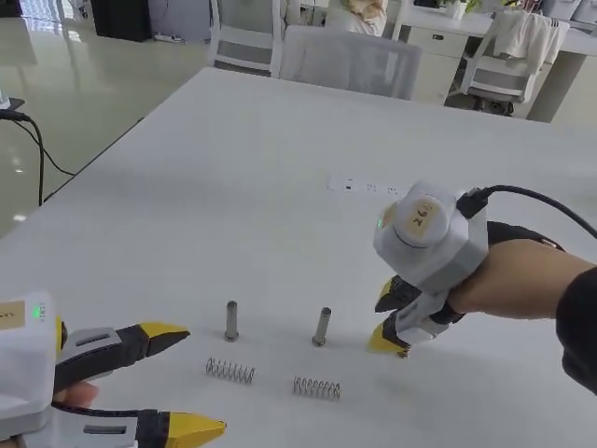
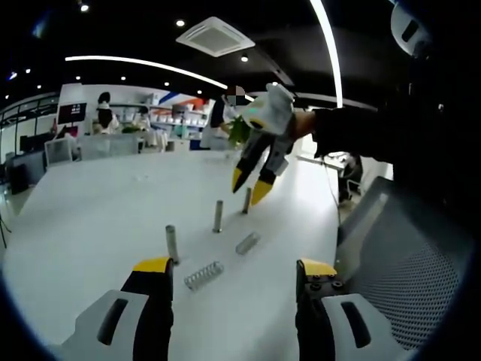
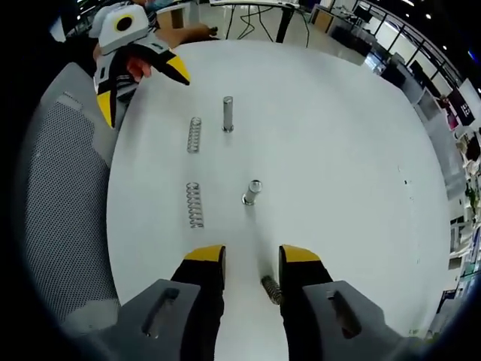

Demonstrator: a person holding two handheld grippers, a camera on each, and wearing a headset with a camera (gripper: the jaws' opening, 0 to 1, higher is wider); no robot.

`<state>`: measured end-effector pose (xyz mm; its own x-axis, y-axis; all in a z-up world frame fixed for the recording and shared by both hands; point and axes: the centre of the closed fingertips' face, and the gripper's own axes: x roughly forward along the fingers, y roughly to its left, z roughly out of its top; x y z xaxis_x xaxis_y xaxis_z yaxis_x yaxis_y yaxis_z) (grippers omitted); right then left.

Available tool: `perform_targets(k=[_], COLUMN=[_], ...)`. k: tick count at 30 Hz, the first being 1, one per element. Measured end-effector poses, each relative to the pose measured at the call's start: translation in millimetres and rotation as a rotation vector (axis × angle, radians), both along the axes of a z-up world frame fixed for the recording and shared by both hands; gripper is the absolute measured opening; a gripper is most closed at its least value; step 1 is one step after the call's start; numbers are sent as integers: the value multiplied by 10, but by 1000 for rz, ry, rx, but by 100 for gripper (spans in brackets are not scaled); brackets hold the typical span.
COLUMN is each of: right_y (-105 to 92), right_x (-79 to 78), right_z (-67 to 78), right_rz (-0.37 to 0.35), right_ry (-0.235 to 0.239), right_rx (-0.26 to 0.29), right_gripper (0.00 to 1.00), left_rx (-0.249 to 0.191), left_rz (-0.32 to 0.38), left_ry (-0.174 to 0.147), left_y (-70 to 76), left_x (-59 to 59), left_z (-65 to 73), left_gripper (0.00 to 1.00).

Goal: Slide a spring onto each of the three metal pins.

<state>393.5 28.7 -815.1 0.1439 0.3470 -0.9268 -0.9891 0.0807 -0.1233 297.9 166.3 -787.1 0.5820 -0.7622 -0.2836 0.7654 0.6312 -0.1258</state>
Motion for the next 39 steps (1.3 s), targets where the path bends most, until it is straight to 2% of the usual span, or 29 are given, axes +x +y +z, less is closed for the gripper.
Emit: perform_targets(k=[11, 17, 29, 39], right_y=[151, 228, 280, 282], right_x=[-264, -411, -539, -563], right_z=[-73, -160, -372, -497], right_rz=[70, 98, 101, 102], right_ry=[21, 56, 120, 138], right_rx=[-9, -7, -17, -31], right_gripper=[25, 23, 19, 15], left_rx=[5, 7, 11, 9], left_rz=[-11, -13, -31, -44], left_ry=[-3, -4, 1, 7], left_y=[-43, -49, -103, -143], left_x=[-5, -13, -46, -55], left_z=[11, 12, -4, -21], left_gripper=[61, 61, 59, 59])
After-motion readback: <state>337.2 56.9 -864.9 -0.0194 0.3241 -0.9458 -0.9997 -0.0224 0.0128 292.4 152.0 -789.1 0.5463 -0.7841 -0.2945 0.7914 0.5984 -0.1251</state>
